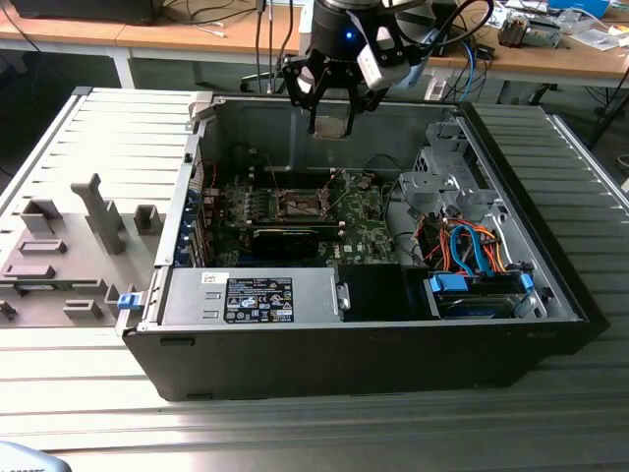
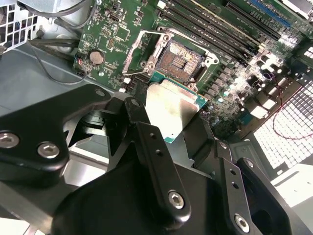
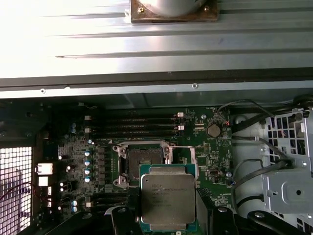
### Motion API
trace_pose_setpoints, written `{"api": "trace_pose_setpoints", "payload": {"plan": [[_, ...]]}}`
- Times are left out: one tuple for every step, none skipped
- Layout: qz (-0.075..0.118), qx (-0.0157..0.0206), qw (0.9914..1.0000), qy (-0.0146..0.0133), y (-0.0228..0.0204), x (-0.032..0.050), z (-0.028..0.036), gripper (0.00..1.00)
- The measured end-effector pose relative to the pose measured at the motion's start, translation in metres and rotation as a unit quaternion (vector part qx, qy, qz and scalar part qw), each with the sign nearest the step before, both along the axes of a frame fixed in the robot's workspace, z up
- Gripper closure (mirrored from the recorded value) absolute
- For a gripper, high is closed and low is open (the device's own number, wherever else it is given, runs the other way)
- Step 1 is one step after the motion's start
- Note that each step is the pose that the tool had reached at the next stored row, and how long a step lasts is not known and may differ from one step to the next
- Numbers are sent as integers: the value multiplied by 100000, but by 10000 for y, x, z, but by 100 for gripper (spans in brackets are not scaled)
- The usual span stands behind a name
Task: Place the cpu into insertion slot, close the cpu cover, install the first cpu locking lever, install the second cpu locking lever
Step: 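Place the cpu into insertion slot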
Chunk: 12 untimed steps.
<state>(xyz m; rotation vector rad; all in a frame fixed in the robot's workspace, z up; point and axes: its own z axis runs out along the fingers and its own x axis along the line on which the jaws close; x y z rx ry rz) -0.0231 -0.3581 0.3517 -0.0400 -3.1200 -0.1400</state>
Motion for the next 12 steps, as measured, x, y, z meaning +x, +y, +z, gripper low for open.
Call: {"api": "trace_pose_setpoints", "payload": {"plan": [[1, -2, 100000, 0, 0, 0, -1, 46], [-2, 0, 100000, -1, 0, 0, -4, 46], [1, -3, 100000, -1, 0, 0, -5, 46], [-1, -1, 100000, -1, 0, 0, -6, 46], [1, -1, 100000, -2, 0, 0, -8, 46], [-1, -3, 100000, 1, 0, 0, -9, 46], [0, -1, 100000, -3, 0, 0, -12, 46], [-1, 0, 100000, 0, 0, 0, -15, 46], [0, -1, 100000, -3, 0, -1, -18, 46], [-2, -1, 100000, -2, 0, -1, -19, 46], [0, 0, 100000, -1, 0, -1, -21, 46], [0, -1, 100000, -1, 0, -1, -22, 46]]}}
